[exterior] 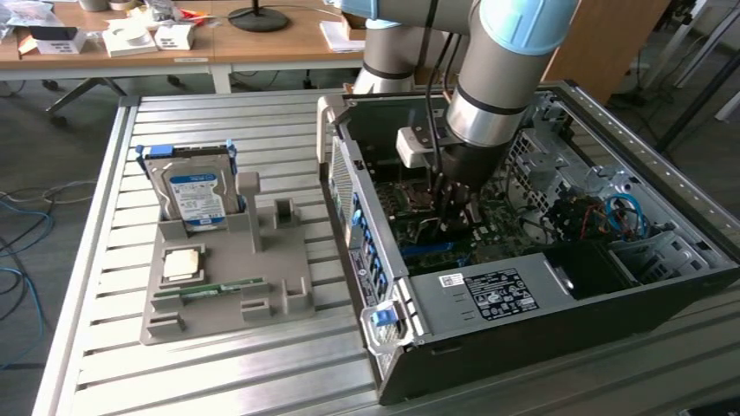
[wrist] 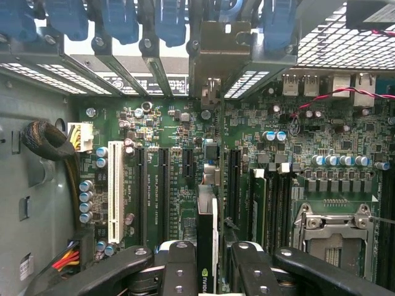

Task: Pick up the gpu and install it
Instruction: 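Insert the gpu into the slot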

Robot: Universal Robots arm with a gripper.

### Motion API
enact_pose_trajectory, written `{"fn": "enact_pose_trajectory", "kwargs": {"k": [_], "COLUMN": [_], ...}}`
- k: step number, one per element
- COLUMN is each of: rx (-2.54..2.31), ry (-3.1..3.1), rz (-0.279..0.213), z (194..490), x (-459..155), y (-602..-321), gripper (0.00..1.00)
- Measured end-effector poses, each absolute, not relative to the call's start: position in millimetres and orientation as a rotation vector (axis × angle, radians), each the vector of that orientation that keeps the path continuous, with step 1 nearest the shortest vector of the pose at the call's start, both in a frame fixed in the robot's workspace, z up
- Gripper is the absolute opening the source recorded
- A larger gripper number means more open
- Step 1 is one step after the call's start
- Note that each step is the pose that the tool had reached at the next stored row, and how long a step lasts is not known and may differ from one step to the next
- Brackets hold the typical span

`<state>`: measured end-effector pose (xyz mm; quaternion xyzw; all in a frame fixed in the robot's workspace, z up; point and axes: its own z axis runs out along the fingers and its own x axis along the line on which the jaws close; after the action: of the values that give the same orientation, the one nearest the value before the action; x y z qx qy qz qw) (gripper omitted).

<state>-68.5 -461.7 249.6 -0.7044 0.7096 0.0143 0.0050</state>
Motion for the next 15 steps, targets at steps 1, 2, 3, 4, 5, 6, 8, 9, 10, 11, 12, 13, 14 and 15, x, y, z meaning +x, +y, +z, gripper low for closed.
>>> {"fn": "enact_pose_trajectory", "kwargs": {"k": [1,2,3,4,5,6,8,9,10,11,12,13,14,15], "rx": [-2.206,-2.206,-2.206,-2.206,-2.206,-2.206,-2.206,-2.206,-2.206,-2.206,-2.206,-2.206,-2.206,-2.206], "ry": [2.222,2.222,2.222,2.222,2.222,2.222,2.222,2.222,2.222,2.222,2.222,2.222,2.222,2.222], "rz": [0.045,0.045,0.045,0.045,0.045,0.045,0.045,0.045,0.045,0.045,0.045,0.045,0.045,0.045], "z": [249.5,248.9,248.5,248.3,248.3,248.3,248.3,247.7,247.3,247.1,247.1,247.1,246.9,246.1], "x": [-68.5,-68.5,-68.4,-68.5,-68.5,-68.5,-68.5,-68.5,-68.5,-68.5,-68.5,-68.5,-68.5,-68.5], "y": [-461.7,-461.6,-461.6,-461.7,-461.7,-461.7,-461.7,-461.6,-461.6,-461.7,-461.7,-461.7,-461.7,-461.6], "gripper": [0.26,0.26,0.26,0.26,0.26,0.26,0.26,0.26,0.26,0.26,0.26,0.26,0.26,0.26]}}
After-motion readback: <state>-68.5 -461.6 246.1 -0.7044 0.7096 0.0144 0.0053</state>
